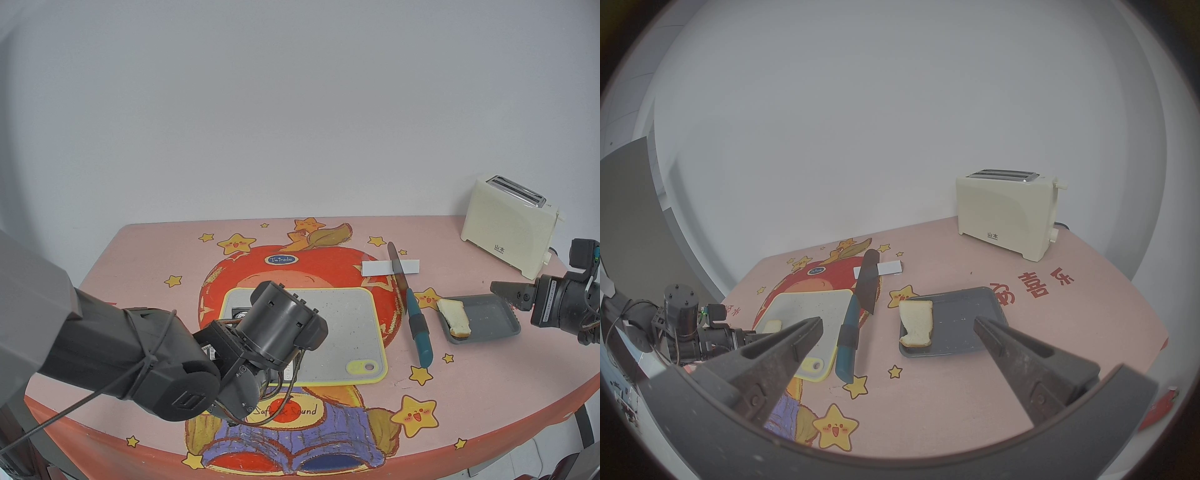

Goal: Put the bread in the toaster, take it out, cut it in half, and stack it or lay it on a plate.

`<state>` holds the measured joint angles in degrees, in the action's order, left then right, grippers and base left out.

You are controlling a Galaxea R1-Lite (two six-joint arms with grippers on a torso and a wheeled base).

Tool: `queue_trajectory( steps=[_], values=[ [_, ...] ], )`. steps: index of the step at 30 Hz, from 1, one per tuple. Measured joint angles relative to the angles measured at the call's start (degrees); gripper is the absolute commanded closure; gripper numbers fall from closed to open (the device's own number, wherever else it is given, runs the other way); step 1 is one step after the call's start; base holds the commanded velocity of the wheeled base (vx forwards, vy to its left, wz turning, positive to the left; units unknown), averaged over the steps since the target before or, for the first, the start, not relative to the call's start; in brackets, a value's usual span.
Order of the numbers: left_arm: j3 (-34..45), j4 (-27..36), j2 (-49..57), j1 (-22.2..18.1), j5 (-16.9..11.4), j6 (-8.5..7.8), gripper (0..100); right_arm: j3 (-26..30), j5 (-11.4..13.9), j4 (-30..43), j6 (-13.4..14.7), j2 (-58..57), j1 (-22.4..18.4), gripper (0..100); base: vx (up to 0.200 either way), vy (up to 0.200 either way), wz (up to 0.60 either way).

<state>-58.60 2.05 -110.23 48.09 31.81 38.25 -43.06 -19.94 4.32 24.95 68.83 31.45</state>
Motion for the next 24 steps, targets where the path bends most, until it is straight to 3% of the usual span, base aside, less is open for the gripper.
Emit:
queue_trajectory(
  steps=[16,24],
  values=[
    [0.5,0.1,0.3,0.1,0.5,-0.11,100,0.0,0.0,0.0,0.0,0.0,0.0,0,0.0,0.0,0.0],
    [0.1,0.2,0.2,0.1,1.9,-2.05,100,0.0,0.0,0.0,0.0,0.0,0.0,0,0.0,0.0,0.0]
  ],
)
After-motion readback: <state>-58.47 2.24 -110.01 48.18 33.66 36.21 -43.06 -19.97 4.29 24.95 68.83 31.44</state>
